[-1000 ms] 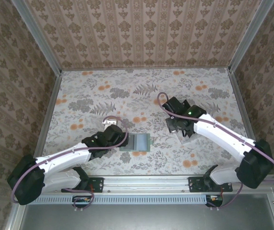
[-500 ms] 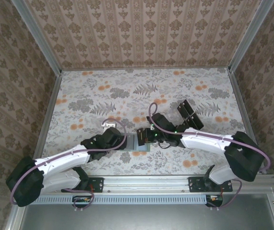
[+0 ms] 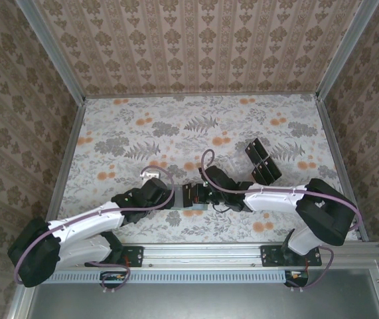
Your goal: Put the credit cards into the card holder
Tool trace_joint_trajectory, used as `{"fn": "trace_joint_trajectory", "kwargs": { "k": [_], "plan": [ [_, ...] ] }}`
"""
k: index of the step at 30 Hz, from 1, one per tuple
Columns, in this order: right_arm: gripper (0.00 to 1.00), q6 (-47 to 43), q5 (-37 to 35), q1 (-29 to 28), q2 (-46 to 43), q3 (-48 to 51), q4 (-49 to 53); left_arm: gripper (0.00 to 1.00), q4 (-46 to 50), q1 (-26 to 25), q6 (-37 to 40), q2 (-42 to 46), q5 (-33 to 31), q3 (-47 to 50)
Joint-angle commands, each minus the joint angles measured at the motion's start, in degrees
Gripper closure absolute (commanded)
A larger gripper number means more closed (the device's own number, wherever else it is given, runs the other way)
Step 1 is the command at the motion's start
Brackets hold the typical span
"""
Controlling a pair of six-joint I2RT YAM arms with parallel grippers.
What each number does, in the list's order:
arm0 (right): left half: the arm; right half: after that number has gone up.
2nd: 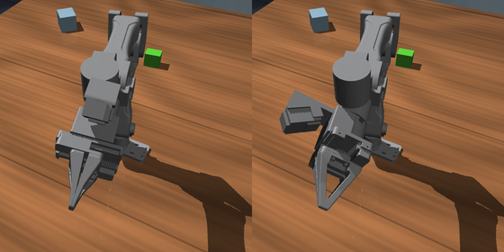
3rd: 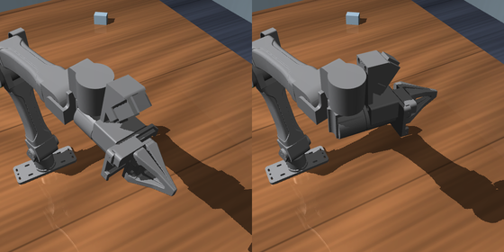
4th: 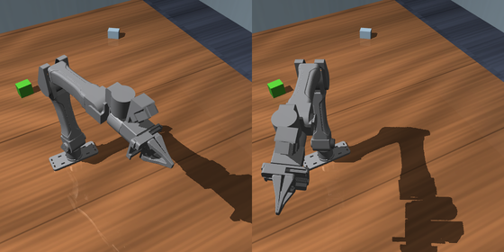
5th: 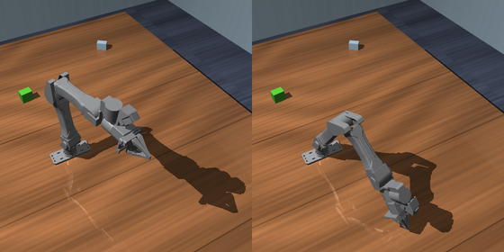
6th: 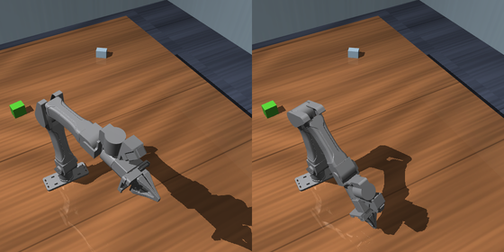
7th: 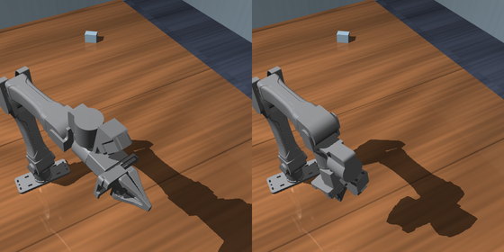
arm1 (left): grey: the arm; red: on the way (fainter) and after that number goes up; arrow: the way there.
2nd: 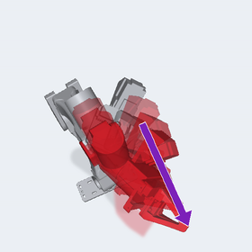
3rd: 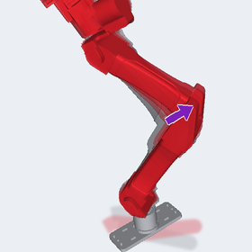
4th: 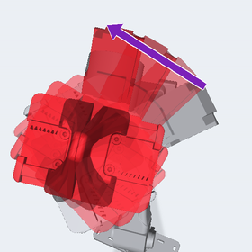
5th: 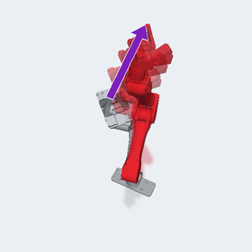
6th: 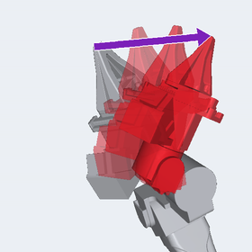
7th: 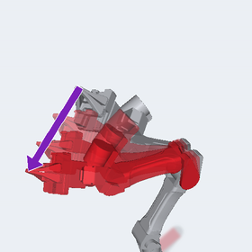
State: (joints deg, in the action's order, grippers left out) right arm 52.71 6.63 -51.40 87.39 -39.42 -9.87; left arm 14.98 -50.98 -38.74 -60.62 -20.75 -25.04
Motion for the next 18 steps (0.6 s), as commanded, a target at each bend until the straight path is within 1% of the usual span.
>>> {"fn": "trace_joint_trajectory", "kwargs": {
  "k": [1, 7, 18],
  "plan": [
    [1.0, 0.8, -1.7, -0.2, -0.9, 1.7, -1.7, 0.0, 0.8, -0.4, 0.4, 0.1, -0.3, 0.4],
    [1.0, 0.6, -1.9, -0.2, -0.8, 2.8, -2.4, 0.0, 0.1, -1.4, 0.9, -1.8, -0.4, -0.5],
    [1.0, -1.1, -2.1, 1.8, 0.6, 3.6, -1.6, 0.0, -2.3, -4.0, 1.4, -7.6, -1.7, -3.0]
  ]
}}
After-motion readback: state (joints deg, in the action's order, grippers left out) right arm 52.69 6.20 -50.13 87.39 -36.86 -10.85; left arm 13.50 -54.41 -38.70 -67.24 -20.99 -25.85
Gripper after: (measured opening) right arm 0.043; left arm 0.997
